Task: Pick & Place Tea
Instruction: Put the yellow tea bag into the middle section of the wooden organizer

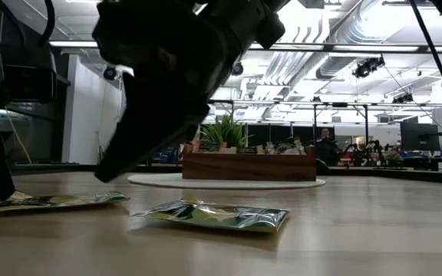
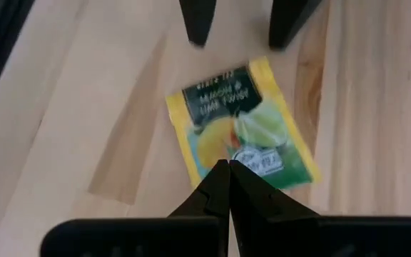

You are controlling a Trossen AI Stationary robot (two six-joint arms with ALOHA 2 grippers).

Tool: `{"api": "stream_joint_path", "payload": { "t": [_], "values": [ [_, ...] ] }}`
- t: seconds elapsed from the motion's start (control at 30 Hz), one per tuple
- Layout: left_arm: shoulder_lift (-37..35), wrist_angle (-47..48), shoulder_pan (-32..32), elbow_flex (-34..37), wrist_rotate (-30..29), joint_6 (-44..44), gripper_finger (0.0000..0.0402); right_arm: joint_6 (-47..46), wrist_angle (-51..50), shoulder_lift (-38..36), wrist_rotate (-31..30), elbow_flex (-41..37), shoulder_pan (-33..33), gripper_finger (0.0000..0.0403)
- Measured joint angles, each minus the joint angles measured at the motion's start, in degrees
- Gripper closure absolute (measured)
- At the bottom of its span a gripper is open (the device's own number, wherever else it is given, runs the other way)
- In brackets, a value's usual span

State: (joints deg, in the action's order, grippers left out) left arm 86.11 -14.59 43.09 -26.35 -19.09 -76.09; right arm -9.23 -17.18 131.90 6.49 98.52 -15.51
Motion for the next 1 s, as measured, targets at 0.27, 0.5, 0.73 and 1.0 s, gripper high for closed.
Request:
{"api": "stream_joint_path", "payload": {
  "t": [0.27, 0.5, 0.73, 1.0],
  "values": [
    [-0.02, -0.38, 0.00, 0.00, 1.04, -3.65, 0.0138, -0.96, -0.53, 0.57, -0.16, -0.02, -0.04, 0.0403],
    [0.02, -0.44, 0.00, 0.00, 1.18, -6.18, 0.0138, -0.91, -0.55, 0.57, -0.61, -0.02, 0.13, 0.0403],
    [1.06, -0.67, 0.00, -0.02, 0.15, -12.04, 0.0138, -1.07, -0.56, 0.59, -1.01, -0.02, 0.11, 0.0403],
    [1.11, -0.82, -1.90, 0.00, 1.58, -12.90, 0.0138, -1.26, -0.55, 0.59, -0.99, -0.02, 0.11, 0.0403]
  ]
}}
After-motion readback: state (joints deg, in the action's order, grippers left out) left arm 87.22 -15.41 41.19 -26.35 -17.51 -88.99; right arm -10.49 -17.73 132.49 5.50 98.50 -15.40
